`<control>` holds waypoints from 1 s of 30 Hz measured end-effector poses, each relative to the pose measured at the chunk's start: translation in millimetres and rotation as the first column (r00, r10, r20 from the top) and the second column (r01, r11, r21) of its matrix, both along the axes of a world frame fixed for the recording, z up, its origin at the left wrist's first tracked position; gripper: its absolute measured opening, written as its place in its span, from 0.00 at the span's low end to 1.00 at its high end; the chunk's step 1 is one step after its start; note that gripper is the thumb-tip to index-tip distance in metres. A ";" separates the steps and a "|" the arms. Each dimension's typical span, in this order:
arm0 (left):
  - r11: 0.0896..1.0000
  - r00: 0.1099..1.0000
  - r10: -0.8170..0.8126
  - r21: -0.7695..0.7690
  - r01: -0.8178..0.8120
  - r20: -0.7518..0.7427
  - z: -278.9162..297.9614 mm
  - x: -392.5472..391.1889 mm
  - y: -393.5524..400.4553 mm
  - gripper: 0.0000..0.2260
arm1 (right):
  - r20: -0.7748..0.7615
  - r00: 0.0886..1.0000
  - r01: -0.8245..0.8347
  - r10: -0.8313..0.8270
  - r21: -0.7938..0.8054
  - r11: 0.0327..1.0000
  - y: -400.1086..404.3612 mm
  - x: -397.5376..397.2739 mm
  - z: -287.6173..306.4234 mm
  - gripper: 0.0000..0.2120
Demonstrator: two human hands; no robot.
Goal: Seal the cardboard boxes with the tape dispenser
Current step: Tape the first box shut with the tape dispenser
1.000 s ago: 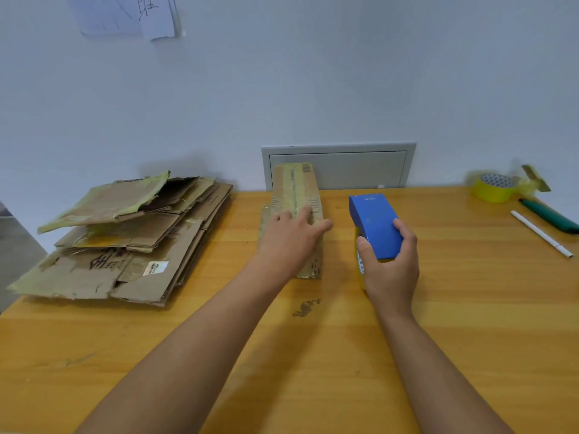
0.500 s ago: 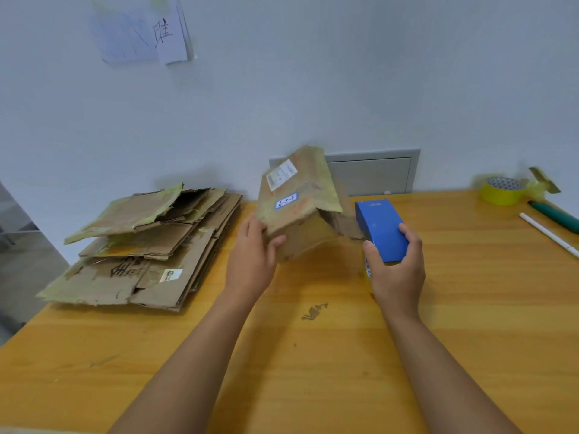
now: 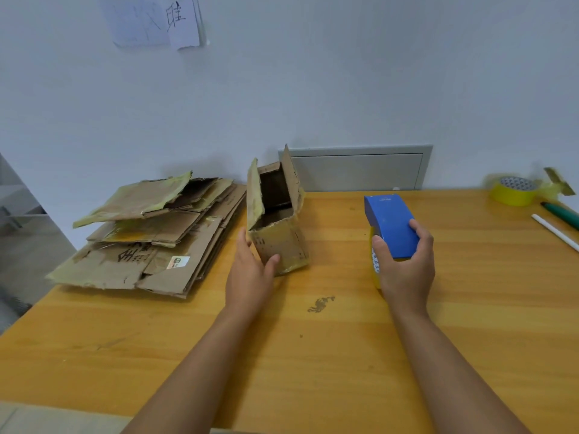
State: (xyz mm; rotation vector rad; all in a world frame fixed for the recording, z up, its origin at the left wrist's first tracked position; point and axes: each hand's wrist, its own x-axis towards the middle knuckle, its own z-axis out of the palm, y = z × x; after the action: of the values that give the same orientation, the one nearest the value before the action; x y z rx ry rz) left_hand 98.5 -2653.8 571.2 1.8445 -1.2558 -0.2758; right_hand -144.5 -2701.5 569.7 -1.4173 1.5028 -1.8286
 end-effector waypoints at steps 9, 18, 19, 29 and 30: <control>0.969 0.816 -0.001 -0.202 0.144 0.579 27.6 -8.9 -5.7 0.33 | -0.005 1.000 -0.001 0.001 0.001 1.000 2.0 0.1 1.0 0.30; 0.982 0.774 -0.074 -0.090 0.167 0.628 40.3 -9.9 -14.9 0.11 | 0.012 1.000 -0.001 0.001 0.013 1.000 2.5 -1.0 4.7 0.29; 0.978 0.770 -0.078 -0.103 0.184 0.633 40.3 -12.0 -14.9 0.10 | 0.017 1.000 0.005 -0.005 0.016 1.000 2.8 -2.5 6.6 0.29; 0.903 0.774 -0.189 -0.203 0.379 0.604 41.3 -86.9 -39.0 0.07 | -0.002 0.992 0.127 -0.127 -0.043 0.991 11.0 -68.0 26.4 0.29; 0.891 0.772 -0.204 -0.211 0.401 0.602 40.7 -98.0 -43.3 0.07 | -0.005 0.990 0.144 -0.144 -0.042 0.989 13.0 -78.1 25.5 0.29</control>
State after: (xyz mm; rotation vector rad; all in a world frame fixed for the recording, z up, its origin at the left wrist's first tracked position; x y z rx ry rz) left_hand 0.4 -2697.1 611.9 1.4568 -1.8947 0.3341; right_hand -222.6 -2688.5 595.2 -1.3688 1.6179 -1.9513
